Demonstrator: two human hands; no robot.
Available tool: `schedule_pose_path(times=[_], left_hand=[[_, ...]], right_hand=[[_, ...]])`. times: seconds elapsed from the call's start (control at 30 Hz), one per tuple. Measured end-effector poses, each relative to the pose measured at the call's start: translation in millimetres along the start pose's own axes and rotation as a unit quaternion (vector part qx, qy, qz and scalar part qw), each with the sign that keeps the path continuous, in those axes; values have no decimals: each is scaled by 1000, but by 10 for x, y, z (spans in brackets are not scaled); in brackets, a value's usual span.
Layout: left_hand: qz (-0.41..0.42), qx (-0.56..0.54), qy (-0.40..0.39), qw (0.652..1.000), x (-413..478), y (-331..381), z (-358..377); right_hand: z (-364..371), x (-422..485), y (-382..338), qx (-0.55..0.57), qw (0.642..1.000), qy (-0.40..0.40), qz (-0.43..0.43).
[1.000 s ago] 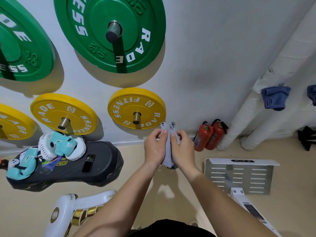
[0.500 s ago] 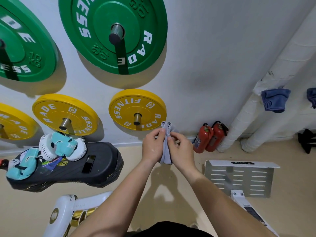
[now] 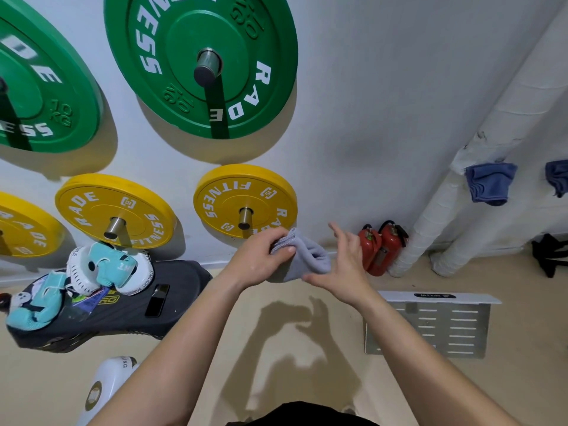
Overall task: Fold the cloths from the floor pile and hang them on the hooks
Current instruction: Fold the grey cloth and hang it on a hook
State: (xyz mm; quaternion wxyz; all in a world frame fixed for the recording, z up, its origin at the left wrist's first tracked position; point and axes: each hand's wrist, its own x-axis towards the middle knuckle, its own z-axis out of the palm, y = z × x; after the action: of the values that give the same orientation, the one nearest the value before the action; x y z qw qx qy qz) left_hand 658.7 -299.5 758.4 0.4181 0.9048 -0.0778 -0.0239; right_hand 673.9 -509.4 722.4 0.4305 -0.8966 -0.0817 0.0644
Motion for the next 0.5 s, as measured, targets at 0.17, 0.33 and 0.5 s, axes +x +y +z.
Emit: schedule_pose_path(times=[0.17, 0.33, 0.5], left_hand=[[47, 103, 21, 993, -69, 112, -35], [-53, 198, 173, 963, -147, 22, 44], [-152, 92, 207, 962, -143, 61, 257]], right_hand=[[33, 87, 39, 79, 982, -173, 2], [11, 10, 58, 346, 932, -98, 56], [275, 11, -164, 347, 926, 94, 118]])
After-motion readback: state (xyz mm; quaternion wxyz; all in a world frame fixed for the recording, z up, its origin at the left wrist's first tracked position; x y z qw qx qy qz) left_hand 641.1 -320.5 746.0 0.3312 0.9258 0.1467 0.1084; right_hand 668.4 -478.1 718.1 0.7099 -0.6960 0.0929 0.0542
